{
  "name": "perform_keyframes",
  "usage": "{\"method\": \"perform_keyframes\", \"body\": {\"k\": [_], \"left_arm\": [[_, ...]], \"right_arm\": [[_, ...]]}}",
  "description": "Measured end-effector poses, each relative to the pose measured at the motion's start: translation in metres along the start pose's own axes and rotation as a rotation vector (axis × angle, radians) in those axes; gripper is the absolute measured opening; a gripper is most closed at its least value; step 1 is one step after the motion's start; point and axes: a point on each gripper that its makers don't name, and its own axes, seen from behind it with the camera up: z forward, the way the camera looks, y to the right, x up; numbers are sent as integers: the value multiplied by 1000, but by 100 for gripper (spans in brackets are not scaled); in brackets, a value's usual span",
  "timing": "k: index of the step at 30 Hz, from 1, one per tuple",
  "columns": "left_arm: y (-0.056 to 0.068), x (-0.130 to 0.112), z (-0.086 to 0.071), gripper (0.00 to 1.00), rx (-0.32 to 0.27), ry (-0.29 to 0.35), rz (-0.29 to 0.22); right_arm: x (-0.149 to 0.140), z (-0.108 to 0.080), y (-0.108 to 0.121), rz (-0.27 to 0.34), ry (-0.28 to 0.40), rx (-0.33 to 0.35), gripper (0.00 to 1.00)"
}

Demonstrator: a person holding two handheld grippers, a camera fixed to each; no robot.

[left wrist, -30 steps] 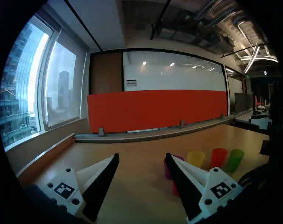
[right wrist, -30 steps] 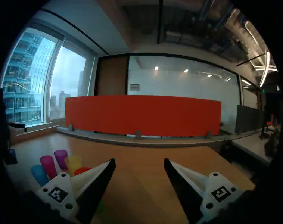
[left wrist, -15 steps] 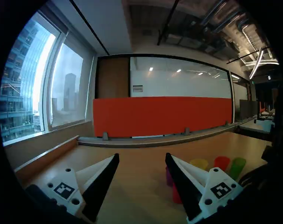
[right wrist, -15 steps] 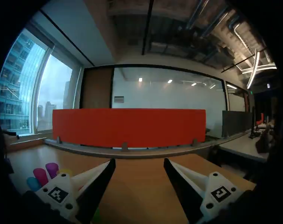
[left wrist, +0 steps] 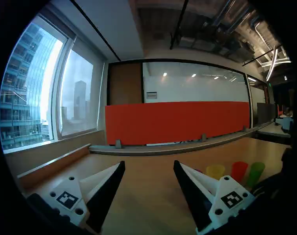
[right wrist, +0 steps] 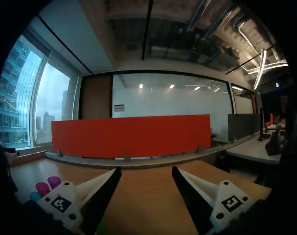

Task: Pour water

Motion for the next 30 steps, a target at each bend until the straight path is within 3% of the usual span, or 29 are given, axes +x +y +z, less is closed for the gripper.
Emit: {"method": "perform_keyframes", "body": {"k": [12,23,30], "left_arm": [[-4,-19,-4,92,37,11,31],[0,-41,0,92,33,3,27],[0,-54,2,92,28,-9,-4]], "right_arm": [[-3,-5,7,-11,-17,-20,100],[0,-10,9,-23,-17,-27,100],[3,-11,7,-25,-12,-22,100]]}}
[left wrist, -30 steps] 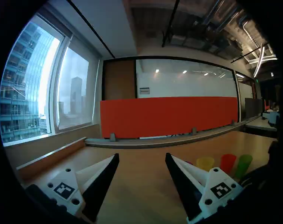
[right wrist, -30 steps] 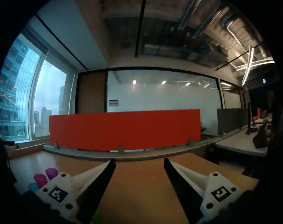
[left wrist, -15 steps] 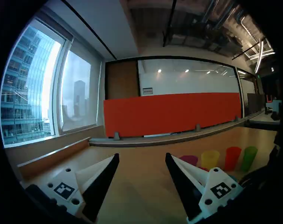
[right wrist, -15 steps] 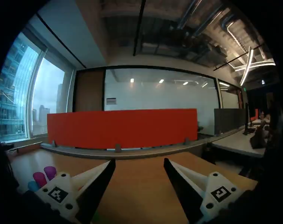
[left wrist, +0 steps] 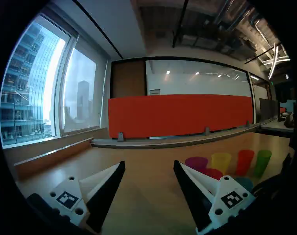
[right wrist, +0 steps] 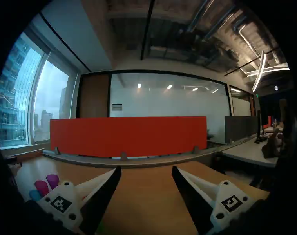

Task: Pour water

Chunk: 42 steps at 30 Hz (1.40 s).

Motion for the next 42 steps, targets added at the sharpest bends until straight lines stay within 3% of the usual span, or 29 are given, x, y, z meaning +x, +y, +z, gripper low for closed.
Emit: {"method": "perform_keyframes", "body": {"k": [21,42], "left_arm": [[-1,-16,3,92,-18,-19,-40],[-1,-16,3,92,-21,-20,-34]], "right_arm": [[4,1,-3,-7,0,6,100],[4,-2,-8,-15,13,18,100]]}}
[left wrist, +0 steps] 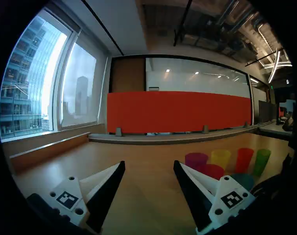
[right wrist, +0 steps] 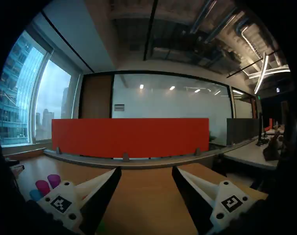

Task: Pour water

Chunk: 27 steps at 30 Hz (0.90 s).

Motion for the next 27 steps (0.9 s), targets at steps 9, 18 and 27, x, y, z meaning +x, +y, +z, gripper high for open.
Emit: {"method": "perform_keyframes", "body": {"k": [9,18,27], "left_arm": [[-1,0,0,92,0,0,0],[0,0,0,92,0,0,1],[1,0,0,92,0,0,1]], "right_arm": [[-10,-4,-1,-22,6,18,100],[-31,-3,-11,-42,17,48,100],[-60,4,-21,-42,14,69,100]]}}
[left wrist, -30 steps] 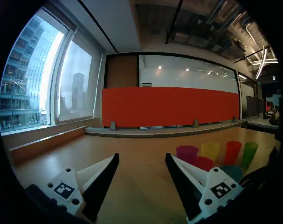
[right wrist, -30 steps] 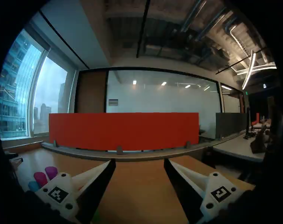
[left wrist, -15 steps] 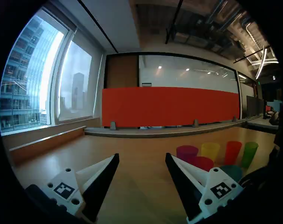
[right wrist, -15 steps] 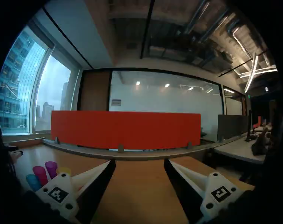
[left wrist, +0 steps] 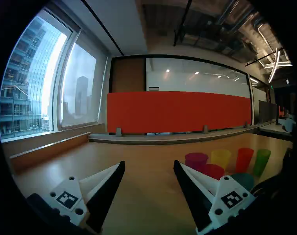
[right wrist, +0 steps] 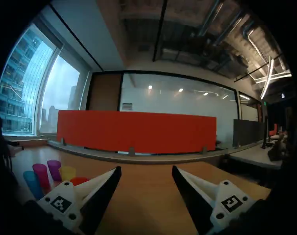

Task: Pour water

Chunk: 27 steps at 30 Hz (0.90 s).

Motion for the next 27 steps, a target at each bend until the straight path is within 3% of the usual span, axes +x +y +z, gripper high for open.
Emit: {"method": "perform_keyframes", "body": {"k": [6,27], "left_arm": [[0,0,0,92,0,0,0],[0,0,0,92,0,0,0]], "right_arm": [[-14,6,-1,40,-16,14,100],[-38,10,9,73,-45,15,100]]}}
